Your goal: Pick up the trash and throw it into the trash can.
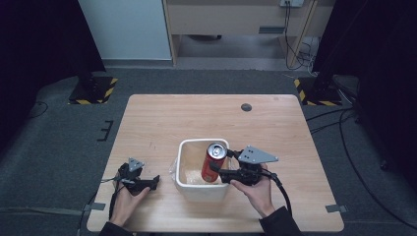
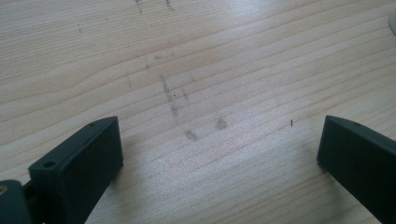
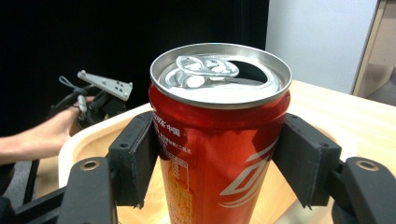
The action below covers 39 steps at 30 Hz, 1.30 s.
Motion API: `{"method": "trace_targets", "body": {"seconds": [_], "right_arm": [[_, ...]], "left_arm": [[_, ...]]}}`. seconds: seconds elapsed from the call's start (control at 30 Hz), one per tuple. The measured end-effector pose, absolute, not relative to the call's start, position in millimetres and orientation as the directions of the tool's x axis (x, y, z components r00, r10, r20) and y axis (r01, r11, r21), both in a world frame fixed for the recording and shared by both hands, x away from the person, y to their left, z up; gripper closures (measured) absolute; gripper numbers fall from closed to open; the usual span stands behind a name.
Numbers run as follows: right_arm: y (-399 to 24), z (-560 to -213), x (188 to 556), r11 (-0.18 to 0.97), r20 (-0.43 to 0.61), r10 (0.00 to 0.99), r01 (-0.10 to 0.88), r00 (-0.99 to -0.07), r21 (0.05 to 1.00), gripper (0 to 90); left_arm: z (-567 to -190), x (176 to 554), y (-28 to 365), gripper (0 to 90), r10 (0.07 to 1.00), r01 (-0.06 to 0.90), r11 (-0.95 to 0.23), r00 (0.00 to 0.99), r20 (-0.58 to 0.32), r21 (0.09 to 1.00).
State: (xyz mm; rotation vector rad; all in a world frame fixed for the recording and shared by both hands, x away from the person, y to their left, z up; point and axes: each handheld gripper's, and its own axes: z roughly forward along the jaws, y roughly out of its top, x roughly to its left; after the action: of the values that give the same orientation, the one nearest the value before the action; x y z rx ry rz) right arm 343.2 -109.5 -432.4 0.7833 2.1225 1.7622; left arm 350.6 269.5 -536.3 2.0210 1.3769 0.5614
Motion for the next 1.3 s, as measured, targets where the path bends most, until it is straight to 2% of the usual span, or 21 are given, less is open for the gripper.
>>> {"method": "trace_targets", "body": {"seconds": [0.4, 0.73, 1.03, 1.3], "right_arm": [[-108.6, -430.8, 341.7, 0.097, 0.152, 0.556, 0.245, -0.817, 0.965, 28.4], [-132.2, -412.2, 343.4, 0.003, 0.180, 0.585, 0.224, -0.791, 0.975, 25.9], [-164.8, -409.7, 353.6, -0.045, 0.206, 0.671, 0.238, -0.712, 0.970, 22.9], [-185.8, -425.2, 366.6, -0.032, 0.218, 0.739, 0.290, -0.638, 0.956, 22.4]], "left_arm": [[-536.3, 350.6, 269.5, 0.0, 0.931, 0.666, -0.262, 0.366, 0.001, 0.698], [-536.3, 350.6, 269.5, 0.0, 0.931, 0.666, -0.263, 0.366, 0.001, 0.698], [-536.3, 350.6, 269.5, 0.0, 0.931, 0.666, -0.263, 0.366, 0.001, 0.698], [-536.3, 350.6, 269.5, 0.0, 0.931, 0.666, -0.263, 0.366, 0.001, 0.698]]}}
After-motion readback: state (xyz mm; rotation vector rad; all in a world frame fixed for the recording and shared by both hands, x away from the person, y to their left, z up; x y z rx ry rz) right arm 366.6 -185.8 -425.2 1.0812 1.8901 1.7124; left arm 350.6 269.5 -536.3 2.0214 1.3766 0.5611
